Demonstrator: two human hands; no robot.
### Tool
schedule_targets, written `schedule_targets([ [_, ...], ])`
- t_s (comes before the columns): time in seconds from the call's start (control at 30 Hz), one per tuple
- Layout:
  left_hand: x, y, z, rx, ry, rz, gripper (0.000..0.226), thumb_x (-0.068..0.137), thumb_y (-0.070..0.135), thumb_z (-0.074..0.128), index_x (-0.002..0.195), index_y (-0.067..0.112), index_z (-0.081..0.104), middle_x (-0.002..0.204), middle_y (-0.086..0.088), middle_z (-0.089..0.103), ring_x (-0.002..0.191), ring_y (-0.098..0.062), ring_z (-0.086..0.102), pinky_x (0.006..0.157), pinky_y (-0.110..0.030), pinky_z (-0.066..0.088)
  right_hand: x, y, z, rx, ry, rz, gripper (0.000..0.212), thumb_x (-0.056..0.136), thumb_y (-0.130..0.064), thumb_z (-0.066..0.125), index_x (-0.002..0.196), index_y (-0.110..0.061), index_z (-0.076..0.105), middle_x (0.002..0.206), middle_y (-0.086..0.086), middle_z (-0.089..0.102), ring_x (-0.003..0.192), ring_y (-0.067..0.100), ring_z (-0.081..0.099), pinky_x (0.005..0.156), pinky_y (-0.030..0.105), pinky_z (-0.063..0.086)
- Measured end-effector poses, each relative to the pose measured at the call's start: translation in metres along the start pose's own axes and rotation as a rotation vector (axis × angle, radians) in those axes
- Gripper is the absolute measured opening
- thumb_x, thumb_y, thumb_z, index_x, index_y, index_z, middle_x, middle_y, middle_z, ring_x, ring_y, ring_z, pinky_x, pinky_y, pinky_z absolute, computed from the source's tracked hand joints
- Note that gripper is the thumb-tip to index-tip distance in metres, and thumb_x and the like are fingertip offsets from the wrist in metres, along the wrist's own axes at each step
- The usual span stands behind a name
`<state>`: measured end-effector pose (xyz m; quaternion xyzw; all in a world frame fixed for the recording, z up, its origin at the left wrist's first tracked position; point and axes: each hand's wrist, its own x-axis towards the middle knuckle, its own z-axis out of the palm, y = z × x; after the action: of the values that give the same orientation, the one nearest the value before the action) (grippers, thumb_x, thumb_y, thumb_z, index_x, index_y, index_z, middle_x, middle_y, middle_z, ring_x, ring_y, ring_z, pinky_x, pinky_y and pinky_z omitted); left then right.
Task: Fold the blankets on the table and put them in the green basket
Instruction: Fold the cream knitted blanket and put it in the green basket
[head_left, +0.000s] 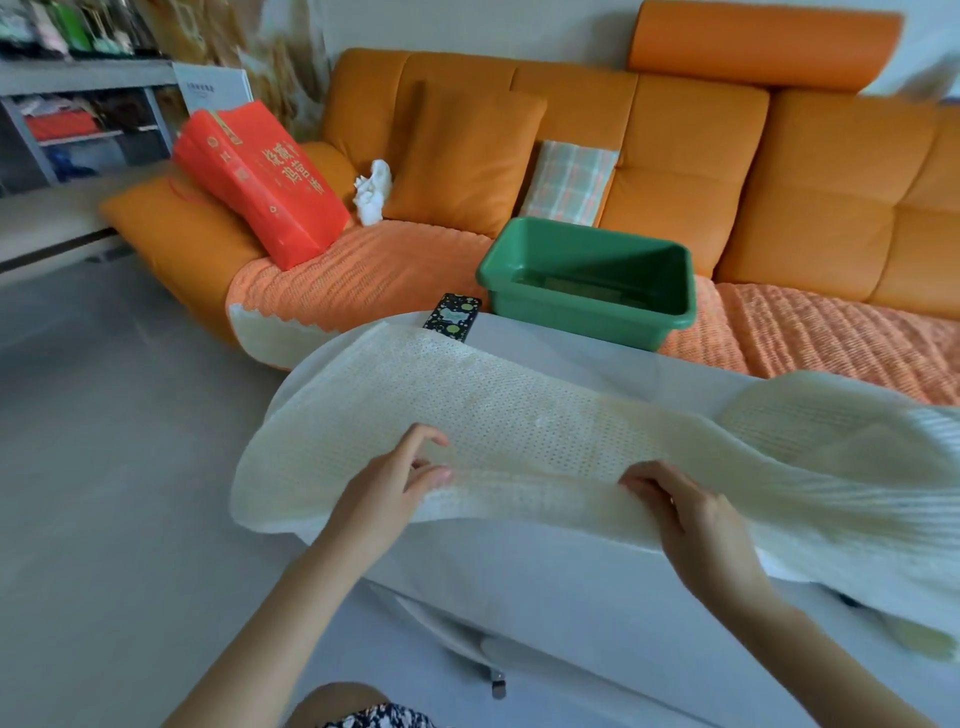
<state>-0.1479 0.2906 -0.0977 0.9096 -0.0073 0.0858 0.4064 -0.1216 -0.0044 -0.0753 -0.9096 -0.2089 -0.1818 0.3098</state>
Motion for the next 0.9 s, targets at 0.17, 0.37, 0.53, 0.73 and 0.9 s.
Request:
schedule_targets([
  [0.17, -0.011, -0.012, 0.028, 0.225, -0.006, 0.144, 0.033, 0.076, 0.013, 0.073, 0.086, 0.035, 0.051, 0.096, 0.014, 0.049, 0.090, -0.010, 0.050, 0.077, -0.028, 0.042, -0.006, 0.022, 0.035, -0.346, -0.105, -0.120, 0.013, 0.073, -0.012, 0.076, 0.073, -0.017, 0.065, 0.071, -0.003, 0.061, 0.064, 0.020, 0.062, 0.050, 0.028, 0.046],
  [0.37, -0.027, -0.007, 0.046, 0.314, 0.026, 0.350, 0.013, 0.085, 0.018, 0.062, 0.087, 0.028, 0.069, 0.085, 0.019, 0.062, 0.082, -0.001, 0.052, 0.066, -0.022, 0.046, -0.033, 0.031, 0.039, -0.374, 0.000, -0.232, 0.013, 0.086, -0.024, 0.052, 0.087, -0.021, 0.064, 0.074, -0.006, 0.068, 0.057, 0.015, 0.065, 0.041, 0.021, 0.043],
  [0.53, -0.034, -0.003, 0.042, 0.363, -0.108, 0.319, 0.038, 0.079, 0.051, 0.060, 0.112, 0.032, 0.061, 0.106, 0.019, 0.055, 0.099, -0.001, 0.048, 0.088, -0.020, 0.037, -0.056, 0.034, 0.031, -0.400, -0.152, -0.304, 0.036, 0.086, -0.056, 0.044, 0.098, -0.026, 0.062, 0.107, -0.009, 0.065, 0.095, 0.009, 0.061, 0.075, 0.022, 0.051],
  [0.73, -0.030, 0.002, 0.033, 0.343, -0.015, 0.385, 0.030, 0.084, 0.045, 0.049, 0.087, 0.024, 0.070, 0.079, 0.015, 0.064, 0.075, -0.006, 0.057, 0.074, -0.018, 0.036, -0.043, 0.017, 0.033, -0.254, 0.072, -0.256, 0.013, 0.084, -0.026, 0.058, 0.080, -0.017, 0.065, 0.091, -0.003, 0.062, 0.083, 0.020, 0.057, 0.074, 0.023, 0.038],
  [0.9, -0.045, 0.016, 0.001, 0.144, -0.135, 0.217, 0.032, 0.088, 0.048, 0.050, 0.100, 0.024, 0.067, 0.087, 0.015, 0.063, 0.081, -0.001, 0.056, 0.073, -0.018, 0.044, -0.042, -0.005, 0.001, -0.164, 0.097, -0.261, 0.022, 0.089, -0.028, 0.049, 0.081, -0.017, 0.066, 0.074, -0.007, 0.060, 0.070, 0.012, 0.049, 0.064, 0.021, 0.035],
])
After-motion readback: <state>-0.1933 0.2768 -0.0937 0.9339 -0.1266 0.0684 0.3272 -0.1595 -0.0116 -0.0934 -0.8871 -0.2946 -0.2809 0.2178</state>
